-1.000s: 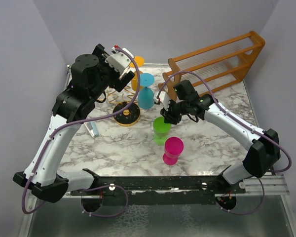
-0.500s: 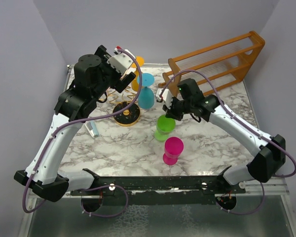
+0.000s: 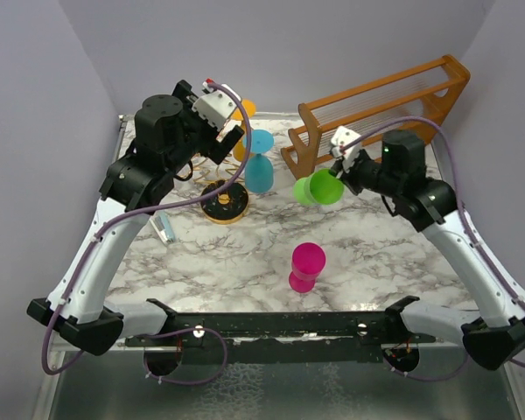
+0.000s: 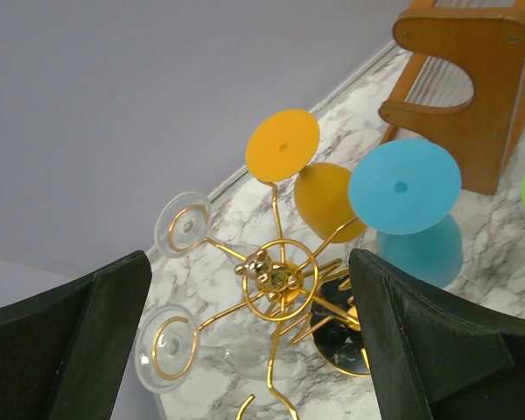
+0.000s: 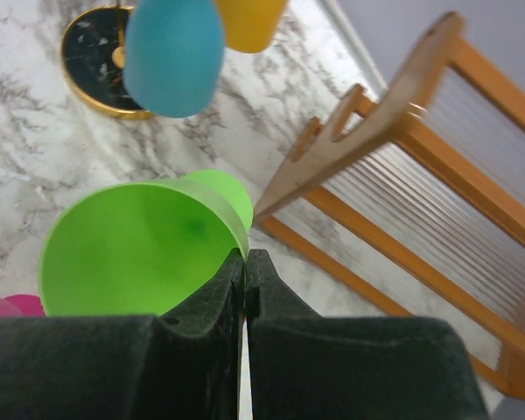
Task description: Place the wine glass upside down on the wine glass rack
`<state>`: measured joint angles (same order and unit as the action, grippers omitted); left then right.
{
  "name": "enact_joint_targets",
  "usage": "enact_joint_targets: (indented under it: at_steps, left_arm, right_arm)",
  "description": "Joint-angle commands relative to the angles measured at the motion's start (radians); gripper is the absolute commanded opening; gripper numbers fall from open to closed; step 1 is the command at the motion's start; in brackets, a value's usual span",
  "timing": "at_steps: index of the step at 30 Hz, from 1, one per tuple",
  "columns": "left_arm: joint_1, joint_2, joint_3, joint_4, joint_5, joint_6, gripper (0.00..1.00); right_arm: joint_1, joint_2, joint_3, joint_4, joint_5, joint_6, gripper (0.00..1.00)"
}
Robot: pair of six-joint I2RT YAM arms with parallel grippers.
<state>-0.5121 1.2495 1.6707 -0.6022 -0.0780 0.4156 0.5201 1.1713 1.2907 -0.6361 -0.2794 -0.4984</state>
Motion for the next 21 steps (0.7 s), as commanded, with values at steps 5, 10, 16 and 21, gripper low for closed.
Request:
enact_joint_targets:
  at_steps: [5,10,16,21]
  left_arm:
    - [0.003,0.042,0.072,0.011,0.308,-0.184,0.94]
    - [0.003,0.073,0.087,0.036,0.467,-0.301,0.93]
    - [0.008,0.095,0.059,0.110,0.569,-0.511,0.92]
    - [0.071,0.098,-0.020,0.258,0.778,-0.772,0.86]
  right_arm:
    - [-0.117,-0.155,0.114,-0.001,-0.088,0.070,0.01]
    - [-0.117,-0.145,0.248,-0.004,-0.124,0.080,0.01]
    - [-0.117,-0.122,0.359,0.033,-0.194,0.104,0.01]
    - [-0.117,-0.096,0.401,0.040,-0.273,0.138,0.01]
